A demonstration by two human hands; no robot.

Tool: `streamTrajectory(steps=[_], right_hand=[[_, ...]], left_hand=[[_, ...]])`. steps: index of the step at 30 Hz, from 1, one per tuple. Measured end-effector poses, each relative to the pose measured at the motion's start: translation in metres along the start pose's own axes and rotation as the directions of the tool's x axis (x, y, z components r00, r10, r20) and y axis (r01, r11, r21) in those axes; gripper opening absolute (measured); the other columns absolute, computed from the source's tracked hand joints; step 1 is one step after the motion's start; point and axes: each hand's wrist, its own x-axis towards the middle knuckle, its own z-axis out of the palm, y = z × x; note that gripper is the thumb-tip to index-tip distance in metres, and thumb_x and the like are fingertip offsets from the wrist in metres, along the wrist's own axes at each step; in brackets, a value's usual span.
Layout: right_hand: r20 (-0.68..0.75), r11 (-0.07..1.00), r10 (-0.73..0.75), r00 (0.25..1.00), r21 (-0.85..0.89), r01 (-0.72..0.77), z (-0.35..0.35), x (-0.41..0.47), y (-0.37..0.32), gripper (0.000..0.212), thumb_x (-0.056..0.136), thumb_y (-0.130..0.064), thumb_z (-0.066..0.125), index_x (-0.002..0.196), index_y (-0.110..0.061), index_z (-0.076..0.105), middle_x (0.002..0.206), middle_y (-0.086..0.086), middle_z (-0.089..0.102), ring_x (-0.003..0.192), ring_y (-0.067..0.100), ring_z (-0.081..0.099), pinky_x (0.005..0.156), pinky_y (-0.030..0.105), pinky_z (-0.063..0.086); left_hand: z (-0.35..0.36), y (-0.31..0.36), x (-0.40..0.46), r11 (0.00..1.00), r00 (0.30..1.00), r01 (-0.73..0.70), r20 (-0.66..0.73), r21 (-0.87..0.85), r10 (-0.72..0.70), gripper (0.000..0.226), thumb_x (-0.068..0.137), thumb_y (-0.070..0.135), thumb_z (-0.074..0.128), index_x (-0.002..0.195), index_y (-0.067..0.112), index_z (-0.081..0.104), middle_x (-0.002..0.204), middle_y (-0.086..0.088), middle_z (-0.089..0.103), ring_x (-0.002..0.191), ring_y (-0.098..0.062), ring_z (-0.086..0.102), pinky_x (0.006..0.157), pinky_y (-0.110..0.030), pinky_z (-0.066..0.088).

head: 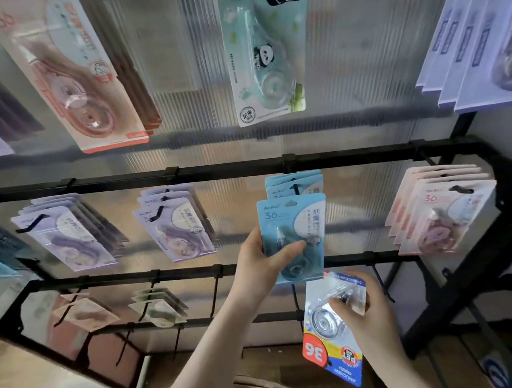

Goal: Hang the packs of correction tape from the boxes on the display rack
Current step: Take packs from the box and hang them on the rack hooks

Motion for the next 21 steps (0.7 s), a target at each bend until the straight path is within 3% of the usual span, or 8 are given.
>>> streamTrajectory(steps=[5,8,12,17,21], right_hand=[[-0.019,1.000,0.005,1.000,-0.014,-0.005,-0.008,0.006,0.001,0.039,0.078,-0.009,0.072,0.096,-0.037,0.050,0.090,-0.016,0.065,0.083,0.002,0.063,0.068,0.028,0.053],[-0.021,1.000,-0.010,1.000,-0.002,0.010,-0.013,0.011,0.000,0.039,0.079,-0.007,0.071,0.103,-0.030,0.051,0.094,-0.014,0.063,0.087,0.008,0.063,0.071,0.032,0.053],[-0.016,0.999,-0.039,0.999,0.001,0.039,-0.018,0.016,0.001,0.043,0.077,-0.005,0.072,0.095,-0.036,0.050,0.096,-0.011,0.064,0.088,0.009,0.062,0.071,0.030,0.051],[-0.015,0.998,-0.065,0.998,0.001,0.065,-0.020,0.020,-0.001,0.047,0.076,0.000,0.071,0.092,-0.038,0.048,0.092,-0.013,0.063,0.085,0.006,0.061,0.069,0.024,0.047],[-0.019,0.999,-0.052,0.998,-0.001,0.052,-0.020,0.023,0.003,0.050,0.075,-0.002,0.072,0.092,-0.042,0.048,0.092,-0.013,0.064,0.087,0.008,0.062,0.076,0.035,0.050]], left_hand=[[0.000,-0.003,0.002,1.000,1.000,-0.019,-0.023,0.000,0.019,0.029,0.079,0.006,0.070,0.103,0.013,0.055,0.099,0.000,0.069,0.086,-0.011,0.069,0.065,-0.021,0.054],[0.000,-0.007,0.002,1.000,1.000,-0.004,-0.027,0.000,0.004,0.029,0.079,0.005,0.069,0.102,0.016,0.055,0.101,-0.001,0.068,0.089,-0.013,0.068,0.069,-0.024,0.056],[0.004,-0.015,0.002,0.999,0.999,0.029,-0.038,0.017,-0.029,0.034,0.080,0.007,0.068,0.110,0.014,0.054,0.108,-0.003,0.067,0.095,-0.015,0.067,0.075,-0.028,0.057],[0.009,-0.021,0.003,0.998,0.996,0.058,-0.071,0.019,-0.056,0.028,0.081,0.012,0.069,0.104,0.016,0.054,0.104,-0.004,0.067,0.094,-0.017,0.067,0.076,-0.034,0.057],[0.007,-0.020,-0.001,0.999,0.999,0.042,-0.033,-0.014,-0.042,0.029,0.082,0.008,0.067,0.106,0.014,0.053,0.103,-0.003,0.068,0.093,-0.016,0.067,0.073,-0.029,0.056]])
